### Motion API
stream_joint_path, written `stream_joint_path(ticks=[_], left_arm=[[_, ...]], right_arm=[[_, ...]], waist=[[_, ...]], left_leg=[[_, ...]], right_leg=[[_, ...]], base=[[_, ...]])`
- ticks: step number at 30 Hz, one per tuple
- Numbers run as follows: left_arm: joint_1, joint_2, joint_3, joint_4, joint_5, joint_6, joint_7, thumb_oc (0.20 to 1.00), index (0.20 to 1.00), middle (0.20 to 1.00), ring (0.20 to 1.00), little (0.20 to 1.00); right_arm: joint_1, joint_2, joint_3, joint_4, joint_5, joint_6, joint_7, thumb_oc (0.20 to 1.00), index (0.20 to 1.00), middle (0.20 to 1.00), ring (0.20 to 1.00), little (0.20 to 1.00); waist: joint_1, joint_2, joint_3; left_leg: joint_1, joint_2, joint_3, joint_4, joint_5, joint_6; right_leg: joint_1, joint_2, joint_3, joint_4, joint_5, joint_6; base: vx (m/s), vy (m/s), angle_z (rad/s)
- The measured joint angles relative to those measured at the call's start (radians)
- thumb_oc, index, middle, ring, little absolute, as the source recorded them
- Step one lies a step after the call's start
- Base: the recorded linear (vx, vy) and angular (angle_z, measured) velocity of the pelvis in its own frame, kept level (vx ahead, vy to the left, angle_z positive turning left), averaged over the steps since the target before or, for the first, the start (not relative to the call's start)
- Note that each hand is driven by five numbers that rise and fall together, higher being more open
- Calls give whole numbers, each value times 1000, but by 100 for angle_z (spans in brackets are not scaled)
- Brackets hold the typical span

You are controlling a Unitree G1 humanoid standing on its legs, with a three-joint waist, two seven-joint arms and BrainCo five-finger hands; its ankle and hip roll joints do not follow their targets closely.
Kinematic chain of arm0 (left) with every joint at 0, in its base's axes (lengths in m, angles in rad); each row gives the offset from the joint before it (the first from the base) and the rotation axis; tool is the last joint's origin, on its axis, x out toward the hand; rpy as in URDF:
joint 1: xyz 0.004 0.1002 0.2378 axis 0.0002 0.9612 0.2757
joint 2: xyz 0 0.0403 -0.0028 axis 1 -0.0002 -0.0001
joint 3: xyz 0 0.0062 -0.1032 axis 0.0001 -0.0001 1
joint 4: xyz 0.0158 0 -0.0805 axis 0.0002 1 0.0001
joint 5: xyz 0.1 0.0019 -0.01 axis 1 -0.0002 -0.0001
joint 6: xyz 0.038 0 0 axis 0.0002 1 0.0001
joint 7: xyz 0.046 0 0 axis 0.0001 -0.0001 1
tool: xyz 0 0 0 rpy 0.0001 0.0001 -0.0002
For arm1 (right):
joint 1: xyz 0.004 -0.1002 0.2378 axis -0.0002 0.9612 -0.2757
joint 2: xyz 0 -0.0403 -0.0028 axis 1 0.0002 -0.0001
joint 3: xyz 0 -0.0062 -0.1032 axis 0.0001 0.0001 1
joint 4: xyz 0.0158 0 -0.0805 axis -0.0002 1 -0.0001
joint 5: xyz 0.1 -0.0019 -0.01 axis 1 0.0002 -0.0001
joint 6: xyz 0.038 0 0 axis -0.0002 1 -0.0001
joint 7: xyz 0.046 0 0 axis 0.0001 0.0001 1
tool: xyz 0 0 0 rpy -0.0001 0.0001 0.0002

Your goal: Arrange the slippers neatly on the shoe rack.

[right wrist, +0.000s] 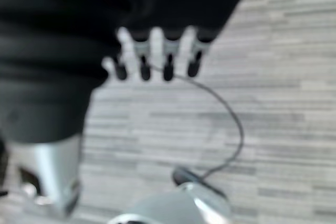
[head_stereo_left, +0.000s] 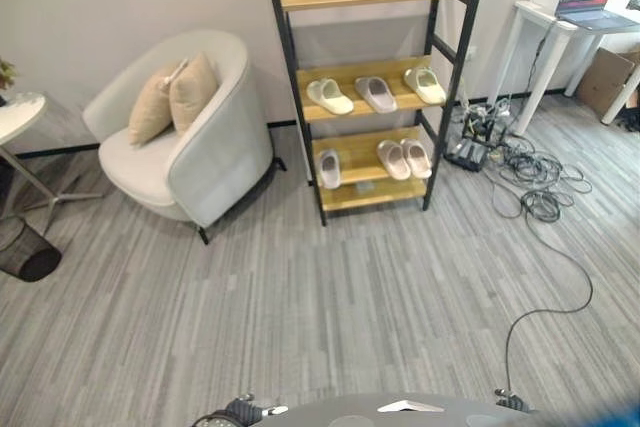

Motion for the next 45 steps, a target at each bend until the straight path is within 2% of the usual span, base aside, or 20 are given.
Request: stream_joint_path(ticks=[17,26,28,29,30,31,32,33,35,36,37,38,39,40,41,42,44,45], left_arm=[[0,-4,1,-1,-1,0,0,1000,1000,1000,1000,1000],[-12,-3,1,-1,0,-1,-1,1000,1000,1000,1000,1000],[-47,5,-8,-2,1,-3,-1,1000,1000,1000,1000,1000],[-63,4,-8,-2,3,-1,-3,1000,1000,1000,1000,1000],[-76,7,-7,-1,10,0,-6,1000,1000,1000,1000,1000],[-85,6,-10,4,13,-2,-8,1000,1000,1000,1000,1000],[-91,11,-5,7,19,-2,-8,1000,1000,1000,1000,1000],[-93,15,-6,12,23,1,-8,1000,1000,1000,1000,1000],[-85,32,-9,20,51,0,-8,1000,1000,1000,1000,1000],[-93,33,-9,13,52,0,-8,1000,1000,1000,1000,1000],[-88,33,-8,5,56,0,-8,1000,1000,1000,1000,1000],[-88,38,-5,7,57,1,-7,1000,1000,1000,1000,1000],[-88,41,-2,8,56,-2,-6,1000,1000,1000,1000,1000],[-82,39,0,11,56,-5,-5,1000,1000,1000,1000,1000],[-66,34,-1,12,57,-7,-5,1000,1000,1000,1000,1000],[-59,20,-4,12,57,-8,-5,1000,1000,1000,1000,1000],[-33,-14,-7,12,57,-12,-5,1000,1000,1000,1000,1000],[-28,-21,-7,26,57,-11,-5,1000,1000,1000,1000,1000]], right_arm=[[-2,3,22,6,0,0,6,1000,1000,1000,1000,1000],[-9,3,23,7,-1,1,17,1000,1000,1000,1000,1000],[-47,-3,33,11,-2,1,19,1000,1000,1000,1000,1000],[-56,-4,33,8,-3,1,19,1000,1000,1000,1000,1000],[-61,2,33,11,-10,2,20,1000,1000,1000,1000,1000],[-76,1,32,15,-23,1,22,1000,1000,1000,1000,1000],[-91,1,33,14,-37,1,24,1000,1000,1000,1000,1000],[-92,0,33,11,-39,1,25,1000,1000,1000,1000,1000],[-68,3,34,10,-40,15,27,1000,1000,1000,1000,1000],[-49,3,34,13,-41,20,27,1000,1000,1000,1000,1000],[-35,0,32,17,-41,22,25,1000,1000,1000,1000,1000],[-31,3,34,18,-41,23,27,1000,1000,1000,1000,1000],[-24,11,33,19,-41,25,28,1000,1000,1000,1000,1000],[-9,18,34,20,-41,29,29,1000,1000,1000,1000,1000],[-1,22,34,26,-41,33,29,1000,1000,1000,1000,1000],[5,18,34,29,-41,35,28,1000,1000,1000,1000,1000],[-1,-5,33,25,-41,35,28,1000,1000,1000,1000,1000],[-15,-12,32,19,-41,33,28,1000,1000,1000,1000,1000]], waist=[[1,-4,8],[2,-8,40],[10,-25,86],[12,-23,97],[10,-35,113],[18,-35,133],[20,-38,147],[16,-46,157],[-7,-55,173],[-6,-59,171],[-23,-55,171],[-38,-47,172],[-53,-52,168],[-77,-60,156],[-88,-68,135],[-88,-50,120],[-76,7,73],[-72,18,62]], left_leg=[[23,-1,-9,-21,1,-1],[26,-7,-7,-12,-1,-4],[-49,-16,1,102,-33,5],[-51,-17,0,89,-39,10],[-55,-25,4,90,-49,20],[-54,-39,6,91,-63,54],[-49,-35,18,67,-61,54],[-32,-40,21,50,-60,56],[13,-48,26,11,-44,82],[10,-59,28,7,-51,72],[16,-61,25,1,-53,73],[40,-58,17,-12,-53,66],[55,-59,10,-20,-54,65],[99,-60,-7,-44,-66,47],[123,-57,-24,-60,-78,32],[148,-35,-39,-65,-88,20],[171,29,-47,-52,-92,-4],[167,45,-54,-12,-86,-13]], right_leg=[[44,6,-9,-60,19,11],[39,-1,-9,-56,24,11],[-5,-25,-5,0,13,22],[-21,-24,-6,22,15,21],[-43,-31,-2,62,26,31],[-123,-56,-4,205,60,76],[-214,-89,-8,359,84,121],[-230,-107,-10,413,99,144],[-258,-166,-50,467,102,147],[-257,-229,-68,287,111,145],[-252,-244,-48,160,130,165],[-233,-227,23,-22,155,202],[-225,-213,52,-83,184,195],[-211,-192,73,-118,246,176],[-179,-176,80,-122,288,139],[-159,-160,72,-114,318,118],[-122,-96,57,-121,304,78],[-92,-82,48,-130,302,57]], base=[[11,10,1],[6,37,0],[-24,103,-7],[-33,157,-4],[-10,148,-11],[38,103,-43],[111,64,-46],[141,13,-27],[269,-106,9],[362,-165,4],[411,-188,-6],[315,-162,8],[393,-237,28],[316,-221,49],[302,-228,63],[238,-217,51],[219,-222,19],[177,-210,0]])
